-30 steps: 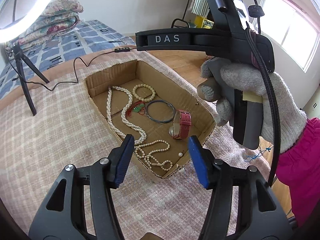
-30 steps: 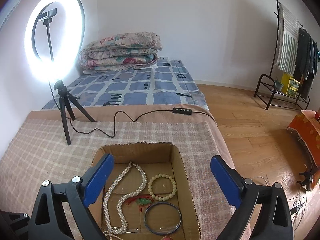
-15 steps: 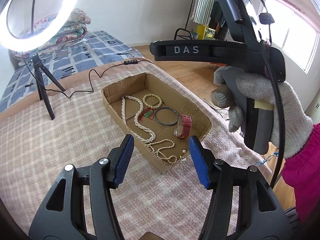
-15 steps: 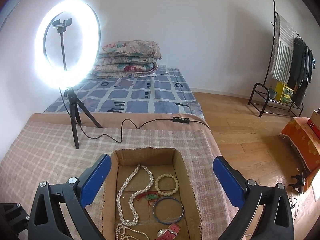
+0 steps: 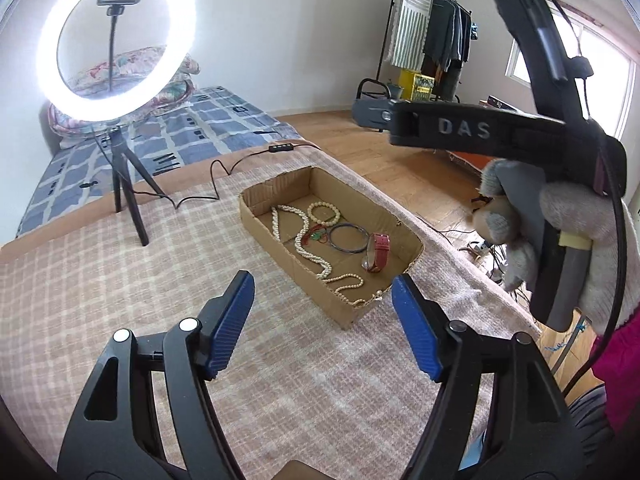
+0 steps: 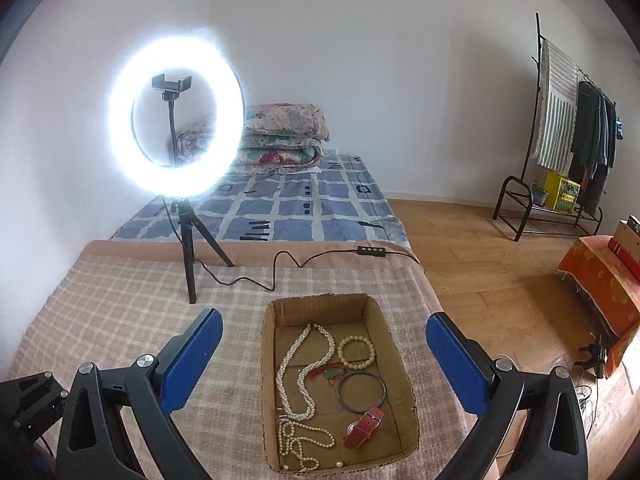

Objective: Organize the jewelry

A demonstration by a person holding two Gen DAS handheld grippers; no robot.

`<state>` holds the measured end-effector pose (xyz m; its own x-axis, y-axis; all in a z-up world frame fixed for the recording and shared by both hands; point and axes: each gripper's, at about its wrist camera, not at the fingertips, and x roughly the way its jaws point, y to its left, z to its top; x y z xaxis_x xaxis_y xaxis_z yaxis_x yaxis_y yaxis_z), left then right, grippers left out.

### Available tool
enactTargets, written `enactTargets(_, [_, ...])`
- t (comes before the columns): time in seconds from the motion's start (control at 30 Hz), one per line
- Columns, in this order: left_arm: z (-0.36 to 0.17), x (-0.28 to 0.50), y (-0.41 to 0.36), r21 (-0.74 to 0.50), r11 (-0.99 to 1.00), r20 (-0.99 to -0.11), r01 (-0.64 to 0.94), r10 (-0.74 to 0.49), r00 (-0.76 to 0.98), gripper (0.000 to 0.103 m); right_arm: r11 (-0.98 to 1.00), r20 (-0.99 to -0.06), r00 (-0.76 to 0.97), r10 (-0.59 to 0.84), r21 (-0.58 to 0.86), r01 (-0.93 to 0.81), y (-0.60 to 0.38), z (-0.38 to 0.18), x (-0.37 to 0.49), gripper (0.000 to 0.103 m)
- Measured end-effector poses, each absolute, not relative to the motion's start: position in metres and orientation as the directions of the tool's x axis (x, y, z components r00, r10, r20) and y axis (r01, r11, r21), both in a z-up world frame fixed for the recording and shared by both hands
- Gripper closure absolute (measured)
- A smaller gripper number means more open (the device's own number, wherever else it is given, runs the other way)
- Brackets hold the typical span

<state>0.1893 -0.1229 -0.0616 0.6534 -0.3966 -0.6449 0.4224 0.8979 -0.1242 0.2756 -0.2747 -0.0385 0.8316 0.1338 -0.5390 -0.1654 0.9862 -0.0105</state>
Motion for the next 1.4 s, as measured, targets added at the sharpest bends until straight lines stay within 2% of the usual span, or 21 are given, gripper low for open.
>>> enactTargets(0.23, [-0.053,0.181,-0.102,-0.112,0.914,-0.628,0.39,-0.369,0.685,0.025,0.993,-0.536,0.84,0.087,-0.021,-0.117,-0.277,-0.04,0.241,0.0])
enactTargets(0.67, [-0.046,0.178,-0.085,-0.082,0.938,-0.609,0.338,-0.315,0.728,0.023,0.993,-0.541,0.84,0.045,-0.065,-0.094,-0.275,-0.056,0.197,0.0])
enactTargets(1.0, [-0.041,0.172,-0.079,-0.045,0.954,-0.561,0.296,-0.27,0.783,0.003,0.993,-0.527,0.848,0.054,-0.061,-0.101,-0.272,-0.066,0.181,0.0])
enactTargets(1.4, [-0.04,0.172,-0.082,0.006,0.961,-0.56,0.276,-0.225,0.798,0.0,0.995,-0.512,0.858,0.051,-0.046,-0.087,-0.275,-0.07,0.183,0.0])
